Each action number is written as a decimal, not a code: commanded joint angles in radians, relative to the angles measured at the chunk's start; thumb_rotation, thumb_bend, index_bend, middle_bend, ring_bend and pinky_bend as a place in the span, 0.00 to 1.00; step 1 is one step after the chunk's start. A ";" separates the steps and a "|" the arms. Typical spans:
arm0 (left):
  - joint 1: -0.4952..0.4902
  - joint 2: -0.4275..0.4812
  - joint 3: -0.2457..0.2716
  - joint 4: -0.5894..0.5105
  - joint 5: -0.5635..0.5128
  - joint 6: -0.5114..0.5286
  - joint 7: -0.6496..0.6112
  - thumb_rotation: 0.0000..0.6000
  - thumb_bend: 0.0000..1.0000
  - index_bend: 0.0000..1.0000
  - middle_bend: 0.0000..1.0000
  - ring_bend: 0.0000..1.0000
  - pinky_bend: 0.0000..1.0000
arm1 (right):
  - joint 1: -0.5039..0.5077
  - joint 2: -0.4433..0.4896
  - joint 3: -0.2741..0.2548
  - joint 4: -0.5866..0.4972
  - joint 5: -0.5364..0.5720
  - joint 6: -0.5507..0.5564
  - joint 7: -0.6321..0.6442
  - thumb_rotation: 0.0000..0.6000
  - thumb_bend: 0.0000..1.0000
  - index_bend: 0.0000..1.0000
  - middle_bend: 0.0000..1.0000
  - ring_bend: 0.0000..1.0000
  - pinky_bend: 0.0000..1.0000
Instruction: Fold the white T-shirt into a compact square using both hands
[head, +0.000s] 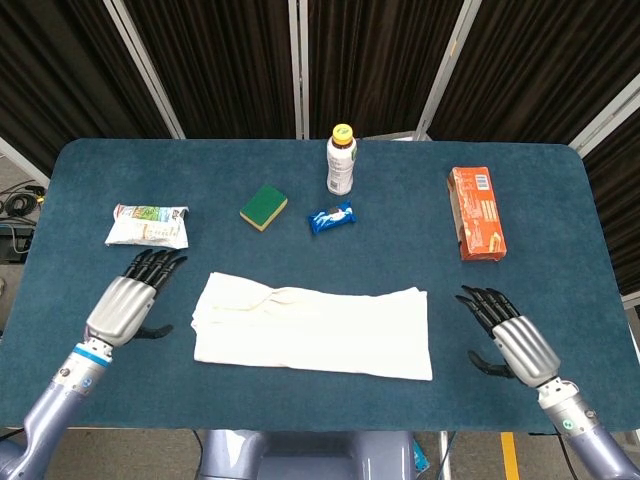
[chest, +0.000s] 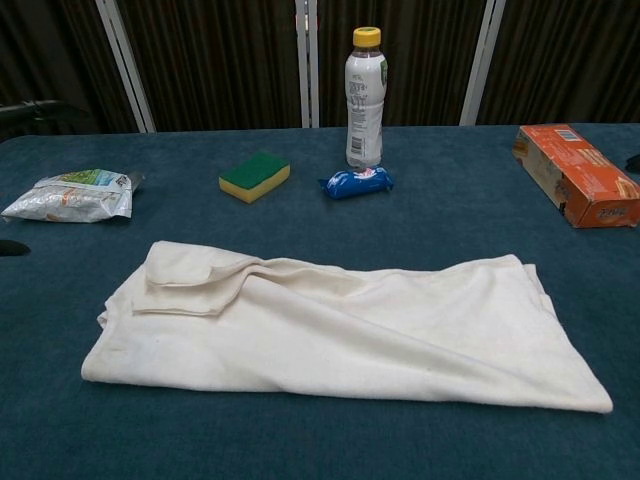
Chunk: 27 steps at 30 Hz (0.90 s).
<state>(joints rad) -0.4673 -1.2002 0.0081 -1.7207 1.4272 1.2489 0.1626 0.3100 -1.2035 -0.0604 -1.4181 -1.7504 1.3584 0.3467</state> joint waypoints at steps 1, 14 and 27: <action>0.068 0.028 -0.033 -0.080 -0.070 0.098 0.119 0.99 0.00 0.00 0.00 0.00 0.00 | 0.027 -0.023 -0.014 0.028 -0.031 -0.034 -0.042 1.00 0.09 0.10 0.00 0.00 0.00; 0.132 0.061 -0.038 -0.119 -0.102 0.136 0.121 1.00 0.00 0.00 0.00 0.00 0.00 | 0.190 -0.123 -0.034 0.149 -0.135 -0.208 -0.134 1.00 0.07 0.16 0.02 0.00 0.00; 0.140 0.072 -0.057 -0.079 -0.114 0.100 0.064 1.00 0.00 0.00 0.00 0.00 0.00 | 0.312 -0.336 -0.057 0.521 -0.229 -0.176 -0.059 1.00 0.07 0.22 0.05 0.00 0.00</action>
<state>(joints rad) -0.3269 -1.1278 -0.0474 -1.8012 1.3137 1.3502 0.2283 0.5927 -1.4837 -0.1043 -0.9785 -1.9561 1.1582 0.2511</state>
